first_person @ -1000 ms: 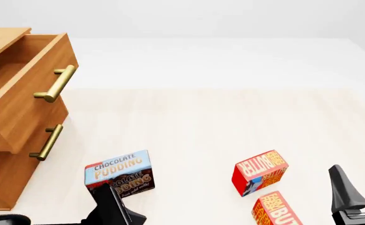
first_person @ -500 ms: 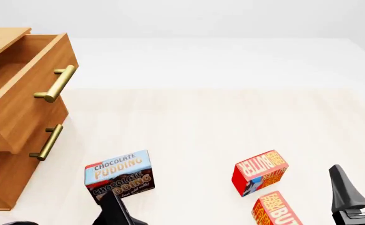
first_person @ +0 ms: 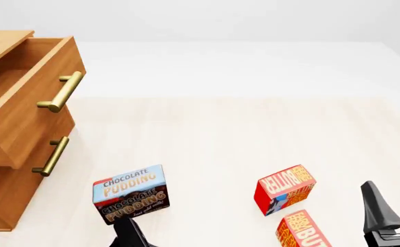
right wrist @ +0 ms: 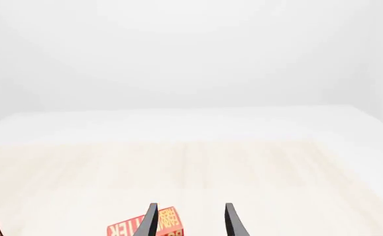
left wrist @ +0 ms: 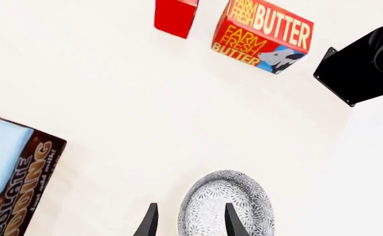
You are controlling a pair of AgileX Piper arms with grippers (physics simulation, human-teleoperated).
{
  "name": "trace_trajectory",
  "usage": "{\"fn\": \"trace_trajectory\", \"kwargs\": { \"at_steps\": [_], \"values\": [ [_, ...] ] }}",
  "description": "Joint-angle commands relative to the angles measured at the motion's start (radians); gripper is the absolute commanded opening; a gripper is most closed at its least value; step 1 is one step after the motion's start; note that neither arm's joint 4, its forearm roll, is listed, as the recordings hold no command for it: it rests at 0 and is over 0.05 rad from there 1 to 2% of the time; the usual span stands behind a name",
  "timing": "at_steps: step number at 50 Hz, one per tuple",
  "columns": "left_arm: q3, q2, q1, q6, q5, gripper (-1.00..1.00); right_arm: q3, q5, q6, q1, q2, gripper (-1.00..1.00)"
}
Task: Put the bowl in the top drawer of the cabinet.
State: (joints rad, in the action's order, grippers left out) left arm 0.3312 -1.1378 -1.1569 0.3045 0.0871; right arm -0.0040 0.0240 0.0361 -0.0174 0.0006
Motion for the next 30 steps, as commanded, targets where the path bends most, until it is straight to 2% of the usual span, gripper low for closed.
{"fn": "trace_trajectory", "kwargs": {
  "at_steps": [1,26,27,30],
  "values": [
    [-0.014,-0.022,-0.011,0.022,-0.041,1.0,0.0,-0.003,-0.001,0.004,0.0,1.0],
    [-0.057,-0.094,-0.045,0.073,-0.171,1.0,0.0,-0.011,-0.009,0.011,0.001,1.0],
    [-0.073,-0.12,-0.05,0.088,-0.221,1.0,0.0,-0.014,-0.012,0.011,0.001,1.0],
    [-0.077,-0.134,-0.052,0.089,-0.238,1.0,0.0,-0.014,-0.012,0.011,0.001,1.0]
  ]
}}
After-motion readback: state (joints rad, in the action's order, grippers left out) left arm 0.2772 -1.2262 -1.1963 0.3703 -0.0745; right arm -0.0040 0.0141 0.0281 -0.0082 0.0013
